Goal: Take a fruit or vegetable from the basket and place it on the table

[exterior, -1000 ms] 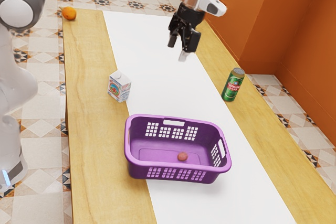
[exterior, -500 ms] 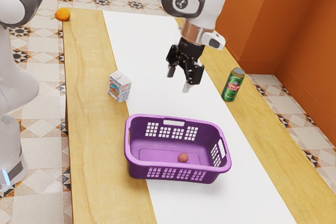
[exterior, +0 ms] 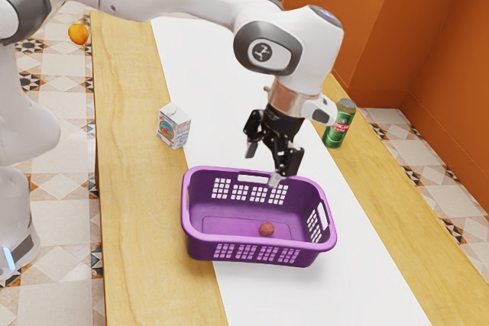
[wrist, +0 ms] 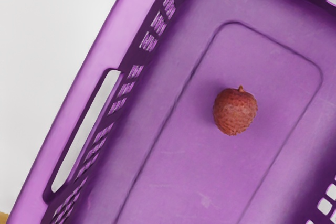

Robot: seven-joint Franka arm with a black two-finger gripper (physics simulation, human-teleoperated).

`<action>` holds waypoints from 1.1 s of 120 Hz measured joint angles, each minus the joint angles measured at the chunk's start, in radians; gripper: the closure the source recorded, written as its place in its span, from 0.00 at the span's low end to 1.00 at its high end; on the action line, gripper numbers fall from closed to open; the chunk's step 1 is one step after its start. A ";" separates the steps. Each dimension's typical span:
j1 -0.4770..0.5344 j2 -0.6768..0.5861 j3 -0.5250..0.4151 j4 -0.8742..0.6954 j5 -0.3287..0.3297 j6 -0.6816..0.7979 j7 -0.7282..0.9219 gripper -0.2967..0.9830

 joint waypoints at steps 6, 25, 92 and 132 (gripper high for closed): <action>0.006 0.002 0.000 -0.001 0.001 0.008 -0.015 0.25; -0.019 -0.001 0.000 -0.030 0.007 0.033 -0.061 0.25; -0.067 0.023 -0.003 -0.095 0.011 0.114 -0.172 0.27; -0.136 0.051 -0.001 -0.123 0.010 0.150 -0.207 0.28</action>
